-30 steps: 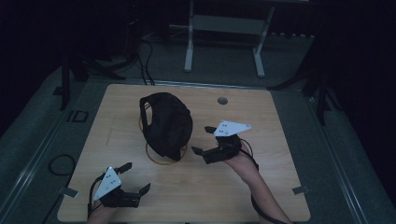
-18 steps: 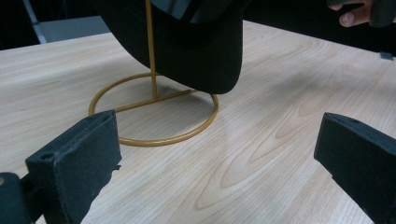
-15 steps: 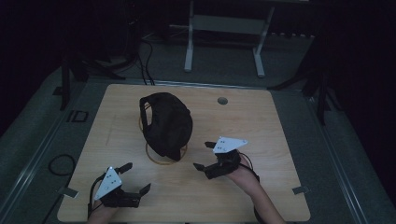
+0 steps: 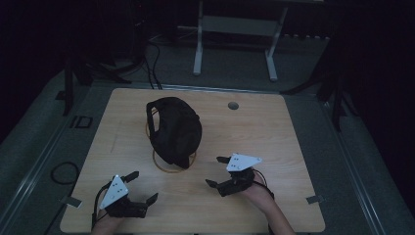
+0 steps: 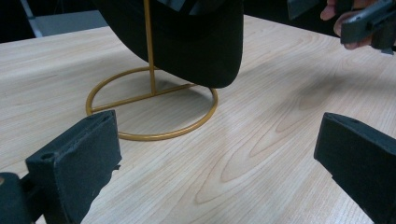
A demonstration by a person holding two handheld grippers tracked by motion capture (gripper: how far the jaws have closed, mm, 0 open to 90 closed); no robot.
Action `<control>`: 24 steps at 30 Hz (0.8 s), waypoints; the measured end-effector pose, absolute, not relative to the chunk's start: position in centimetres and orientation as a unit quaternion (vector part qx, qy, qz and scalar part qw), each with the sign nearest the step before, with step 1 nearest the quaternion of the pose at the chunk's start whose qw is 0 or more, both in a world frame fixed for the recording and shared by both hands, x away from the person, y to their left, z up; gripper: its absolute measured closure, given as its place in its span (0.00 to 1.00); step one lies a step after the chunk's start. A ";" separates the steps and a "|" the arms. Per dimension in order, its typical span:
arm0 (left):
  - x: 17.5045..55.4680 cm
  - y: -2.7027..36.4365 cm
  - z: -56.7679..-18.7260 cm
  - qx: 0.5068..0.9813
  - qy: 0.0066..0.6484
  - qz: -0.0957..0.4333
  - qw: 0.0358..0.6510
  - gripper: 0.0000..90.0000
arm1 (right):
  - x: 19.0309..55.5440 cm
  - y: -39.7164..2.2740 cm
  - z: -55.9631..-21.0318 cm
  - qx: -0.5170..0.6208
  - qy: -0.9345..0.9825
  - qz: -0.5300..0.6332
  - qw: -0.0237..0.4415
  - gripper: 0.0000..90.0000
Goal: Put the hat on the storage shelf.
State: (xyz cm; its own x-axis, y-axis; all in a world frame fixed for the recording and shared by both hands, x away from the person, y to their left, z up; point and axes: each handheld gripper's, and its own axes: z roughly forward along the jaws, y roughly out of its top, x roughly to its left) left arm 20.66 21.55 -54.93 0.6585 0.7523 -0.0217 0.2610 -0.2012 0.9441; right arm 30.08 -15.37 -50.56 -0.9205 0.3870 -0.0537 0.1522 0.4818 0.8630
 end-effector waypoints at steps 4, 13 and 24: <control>20.7 21.6 -55.0 0.740 0.344 0.229 0.531 0.01 | 29.9 -16.1 -51.3 0.162 0.852 0.482 0.120 0.15; 20.8 21.6 -55.1 0.741 0.346 0.226 0.529 0.01 | 29.4 -17.6 -52.5 0.169 0.857 0.470 0.124 0.15; 20.8 21.6 -55.1 0.740 0.350 0.222 0.530 0.01 | 28.6 -20.3 -53.9 0.198 0.853 0.467 0.121 0.15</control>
State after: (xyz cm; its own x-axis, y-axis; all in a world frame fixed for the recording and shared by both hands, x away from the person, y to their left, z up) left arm 20.83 21.64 -55.14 0.6562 0.7533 -0.0432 0.2839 -0.1934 0.9392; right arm 28.58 -20.35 -53.87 -0.8924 0.4507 -0.0221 0.2245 0.4860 0.8446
